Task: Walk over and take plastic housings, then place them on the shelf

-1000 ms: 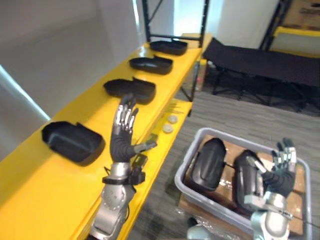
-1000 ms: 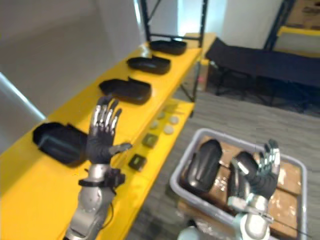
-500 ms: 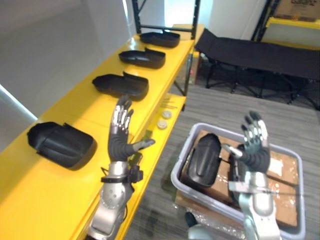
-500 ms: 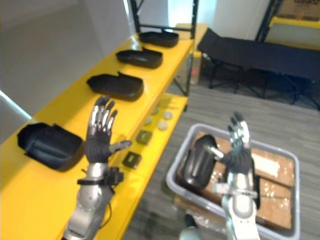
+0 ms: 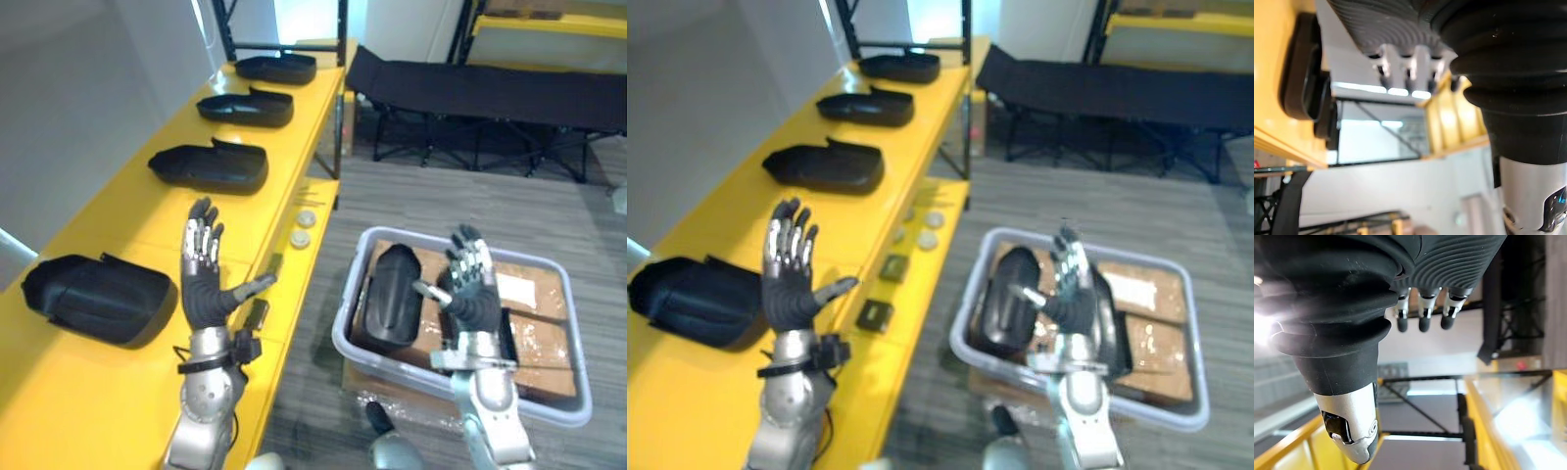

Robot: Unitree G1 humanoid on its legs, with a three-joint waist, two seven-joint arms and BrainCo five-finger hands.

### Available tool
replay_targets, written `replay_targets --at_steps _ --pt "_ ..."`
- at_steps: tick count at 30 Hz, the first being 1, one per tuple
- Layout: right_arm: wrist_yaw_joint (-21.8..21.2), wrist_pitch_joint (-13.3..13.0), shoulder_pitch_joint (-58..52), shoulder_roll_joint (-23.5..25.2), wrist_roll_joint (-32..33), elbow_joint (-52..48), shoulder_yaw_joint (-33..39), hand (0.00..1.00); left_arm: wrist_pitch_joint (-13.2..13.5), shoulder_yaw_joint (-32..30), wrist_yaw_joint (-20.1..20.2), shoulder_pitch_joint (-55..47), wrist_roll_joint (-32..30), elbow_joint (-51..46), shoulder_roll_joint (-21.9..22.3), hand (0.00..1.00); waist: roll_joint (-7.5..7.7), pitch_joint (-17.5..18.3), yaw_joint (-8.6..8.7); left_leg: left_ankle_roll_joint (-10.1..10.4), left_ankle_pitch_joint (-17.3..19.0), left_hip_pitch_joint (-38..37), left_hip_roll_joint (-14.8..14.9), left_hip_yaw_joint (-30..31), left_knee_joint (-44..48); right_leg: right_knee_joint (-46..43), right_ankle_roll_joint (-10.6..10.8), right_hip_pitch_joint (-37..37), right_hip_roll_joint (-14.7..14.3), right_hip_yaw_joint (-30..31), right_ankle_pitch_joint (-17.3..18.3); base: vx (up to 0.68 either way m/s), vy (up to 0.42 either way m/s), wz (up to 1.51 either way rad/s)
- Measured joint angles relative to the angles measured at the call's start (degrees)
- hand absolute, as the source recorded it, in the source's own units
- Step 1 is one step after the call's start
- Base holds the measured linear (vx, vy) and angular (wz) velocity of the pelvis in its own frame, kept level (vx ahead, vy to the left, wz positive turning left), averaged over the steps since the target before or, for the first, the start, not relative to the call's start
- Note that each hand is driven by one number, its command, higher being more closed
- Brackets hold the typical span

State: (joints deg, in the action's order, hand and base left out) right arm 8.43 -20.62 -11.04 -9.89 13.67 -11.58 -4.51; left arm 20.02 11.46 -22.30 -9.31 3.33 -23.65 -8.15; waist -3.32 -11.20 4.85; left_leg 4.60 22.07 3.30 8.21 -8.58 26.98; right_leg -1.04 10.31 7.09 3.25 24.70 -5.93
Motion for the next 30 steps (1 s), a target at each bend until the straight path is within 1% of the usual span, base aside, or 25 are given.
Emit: replay_targets --at_steps 1,4,5,6,8,10,12,13,14,15,16,17,18,19,20,21,22,23,24,25,26,27,28,29,30 --pt "-0.21 -0.36 0.00 0.28 0.32 -0.01 -0.10 0.00 -0.01 0.21 -0.23 0.03 -0.12 -0.01 0.23 0.00 -0.15 -0.43 -0.07 -0.01 0.05 0.55 0.14 0.30 0.61 -0.78 -0.39 0.55 -0.19 -0.40 0.49 -0.06 -0.007 0.13" --pt "-0.87 -1.45 0.11 0.86 0.36 -0.87 -0.36 0.00 -0.07 1.33 -1.76 0.50 -2.23 -0.65 0.98 0.00 -0.71 -1.71 -0.43 0.19 0.51 3.29 0.29 1.89 3.47 -5.00 -0.05 3.34 -0.92 -1.48 2.13 -0.05 -0.010 0.18" --pt "-0.78 -1.60 -0.07 1.14 0.29 -1.77 -0.65 0.00 -0.06 1.39 -1.85 0.44 -2.21 -1.55 2.15 0.00 -0.78 -2.30 -1.12 0.32 0.73 4.07 0.38 2.07 4.98 -7.72 0.45 4.56 -1.38 -1.74 3.21 -0.05 0.002 0.13" --pt "-0.65 -1.60 -0.11 1.38 0.28 -2.01 -0.75 0.00 -0.05 1.55 -1.79 0.42 -2.16 -1.85 2.42 0.00 -0.79 -2.31 -1.25 0.27 0.91 4.42 0.40 2.37 5.57 -8.69 0.49 4.83 -1.48 -2.03 3.68 -0.07 0.014 0.23" --pt "1.35 -1.58 -1.95 3.45 0.10 -4.45 -0.81 0.00 0.18 2.91 -0.90 0.36 -1.95 -2.81 2.36 0.00 -0.52 -2.48 -1.82 0.08 1.63 4.70 0.31 3.17 7.60 -10.63 0.69 4.78 -1.59 -2.72 4.46 -0.06 0.049 0.13" --pt "3.08 -1.64 -3.72 4.84 0.00 -6.29 -0.78 0.00 0.57 3.47 1.12 0.40 -0.96 -3.18 2.38 0.00 -0.02 -2.79 -2.01 -0.46 2.42 4.73 0.29 2.47 9.29 -10.85 1.24 4.80 -1.51 -2.36 3.82 -0.09 0.081 -0.24" --pt "3.84 -1.67 -6.35 5.48 0.15 -6.39 -0.69 0.00 1.06 4.19 1.81 0.39 -0.57 -3.18 2.45 0.00 0.30 -2.98 -1.63 -1.46 3.44 4.52 0.81 0.37 10.89 -11.01 0.85 5.26 -1.90 -2.68 1.72 -0.14 0.086 -0.64" --pt "3.63 -1.62 -8.10 5.73 0.21 -6.41 -0.67 0.00 1.07 4.53 1.47 0.38 -0.38 -3.15 2.48 0.00 0.64 -3.18 -1.66 -2.17 3.90 3.59 1.73 -2.53 11.19 -10.11 -0.22 5.86 -2.45 -4.98 -1.79 -0.17 0.071 -1.01" --pt "3.25 -1.61 -8.81 5.81 0.24 -6.42 -0.63 0.00 1.05 4.45 0.93 0.40 -0.40 -3.12 2.54 0.00 0.69 -3.31 -1.81 -2.59 3.60 2.63 2.68 -4.65 10.35 -7.62 -1.57 5.48 -2.39 -6.69 -4.74 -0.22 0.045 -1.57" --pt "1.70 -1.70 -9.83 6.03 0.27 -6.44 -0.31 0.00 1.11 4.02 -0.75 0.49 -1.38 -2.87 2.95 0.00 0.17 -3.66 -2.39 -2.83 2.41 1.10 4.54 -9.11 8.40 -4.82 -4.57 4.46 -2.01 -11.24 -7.76 -0.17 0.007 -1.52" --pt "0.85 -1.78 -11.07 5.93 0.28 -6.44 -0.06 0.00 1.10 3.42 -2.12 1.10 -2.08 -1.87 2.98 0.00 0.55 -3.44 -1.83 -3.00 1.26 0.16 5.43 -11.59 6.52 -11.33 -6.64 5.45 -1.90 -16.94 -2.76 -0.15 0.007 -1.34" --pt "0.50 -1.79 -11.51 5.91 0.28 -6.41 -0.01 0.00 1.10 3.10 -2.42 1.24 -2.07 -1.54 2.94 0.00 0.41 -3.57 -1.67 -2.96 0.56 -0.39 5.88 -12.85 5.39 -14.46 -6.63 5.83 -1.76 -18.40 -0.30 -0.06 0.021 -0.94" --pt "0.34 -2.09 -11.96 5.87 0.23 -6.38 0.00 0.00 1.12 2.67 -2.55 1.25 -1.94 -1.11 2.96 0.00 0.57 -3.53 -1.22 -2.72 -1.11 -1.30 6.44 -14.29 3.32 -19.91 -6.94 5.55 -0.98 -20.13 3.95 -0.03 -0.017 -0.65" --pt "0.47 -2.59 -12.50 5.95 0.15 -6.32 -0.01 0.00 1.12 2.46 -2.42 1.27 -1.81 -0.54 2.95 0.00 1.00 -3.27 -0.86 -2.25 -3.02 -1.70 6.57 -15.43 1.32 -24.07 -7.84 4.86 0.75 -20.34 7.52 -0.02 -0.058 -0.58" --pt "0.58 -2.92 -12.69 5.96 0.10 -6.26 -0.08 0.00 1.10 2.20 -2.30 1.20 -1.69 -0.30 2.98 0.00 1.28 -3.12 -0.93 -1.82 -3.99 -1.88 6.57 -16.07 0.32 -25.88 -8.32 4.65 1.94 -20.75 8.93 -0.03 -0.143 -0.50" --pt "0.87 -3.19 -12.73 6.01 0.08 -6.05 -0.26 0.00 1.07 1.61 -2.26 0.95 -1.59 0.24 2.96 0.00 1.89 -2.73 -0.98 -0.96 -5.40 -2.26 6.78 -17.36 -1.29 -28.97 -8.99 4.30 4.68 -22.29 10.55 -0.01 -0.208 -0.51" --pt "1.45 -3.20 -12.60 6.03 0.07 -5.80 -0.44 0.00 0.97 0.25 -2.23 0.61 -1.58 0.68 2.88 0.00 2.99 -2.13 -1.00 0.30 -6.25 -2.19 6.76 -17.81 -1.79 -28.92 -8.83 3.51 6.68 -24.14 10.59 -0.01 -0.201 -0.51" --pt "1.67 -3.18 -12.70 6.04 0.07 -5.59 -0.41 0.00 0.82 -0.52 -2.20 0.62 -1.55 0.95 2.49 0.00 3.42 -2.09 -0.84 0.82 -6.36 -2.05 6.21 -17.24 -2.14 -27.83 -7.42 3.46 6.03 -25.29 10.47 -0.02 -0.187 -0.63" --pt "1.96 -3.10 -12.23 5.71 0.05 -4.87 0.16 0.00 0.52 -1.26 -1.89 0.51 -1.22 2.21 2.77 0.00 2.68 -1.79 -1.10 1.02 -6.17 -1.66 4.15 -13.16 -4.37 -24.76 -6.72 3.25 5.15 -26.03 9.50 -0.06 -0.099 -1.01" --pt "2.29 -2.94 -11.29 5.20 -0.09 -3.45 0.88 0.00 0.35 -2.49 -1.49 -0.03 -0.59 2.56 2.21 0.00 1.47 -1.07 -1.44 -0.10 -7.34 -1.40 3.50 -9.08 -7.12 -18.62 -4.89 2.68 2.96 -25.29 6.92 -0.06 -0.174 -1.34" --pt "2.90 -2.27 -10.36 5.83 -0.67 -2.23 1.88 0.00 0.42 -3.95 -0.91 0.18 0.91 2.90 1.45 0.00 0.22 -0.40 -1.55 0.70 -8.75 -1.62 6.01 -10.81 -9.10 -15.49 -6.50 1.45 1.33 -23.99 7.01 -0.04 -0.106 -0.97" --pt "3.31 -2.04 -10.54 6.49 -1.00 -2.14 2.53 0.00 0.35 -4.37 -0.42 0.84 1.32 3.29 1.24 0.00 0.71 -0.35 -0.52 1.29 -9.32 -1.68 6.17 -10.84 -9.36 -19.20 -9.89 1.88 1.89 -24.24 10.01 0.03 -0.192 -0.42" --pt "3.92 -1.88 -11.30 7.08 -1.13 -1.33 3.39 0.00 0.37 -4.88 0.08 1.69 1.62 3.97 1.27 0.00 1.68 -0.39 -0.12 2.14 -9.98 -2.54 5.72 -10.66 -10.14 -20.30 -8.63 0.85 3.32 -24.24 11.43 0.04 -0.156 0.02" --pt "4.65 -0.94 -12.62 7.25 -1.07 -0.12 4.44 0.00 0.34 -5.17 0.59 2.16 3.19 4.72 1.16 0.00 2.51 -0.14 0.40 3.32 -10.90 -3.47 5.29 -10.12 -11.27 -18.41 -5.60 -0.71 2.85 -24.57 11.61 0.02 -0.234 -0.07" --pt "5.27 -0.48 -12.93 6.93 -1.00 0.56 4.99 0.00 0.30 -4.95 1.13 1.84 3.53 4.94 1.98 0.00 1.96 0.18 0.53 3.77 -11.63 -3.43 5.79 -9.36 -12.71 -17.63 -5.21 -0.77 1.83 -24.39 11.33 -0.01 -0.173 -0.09"
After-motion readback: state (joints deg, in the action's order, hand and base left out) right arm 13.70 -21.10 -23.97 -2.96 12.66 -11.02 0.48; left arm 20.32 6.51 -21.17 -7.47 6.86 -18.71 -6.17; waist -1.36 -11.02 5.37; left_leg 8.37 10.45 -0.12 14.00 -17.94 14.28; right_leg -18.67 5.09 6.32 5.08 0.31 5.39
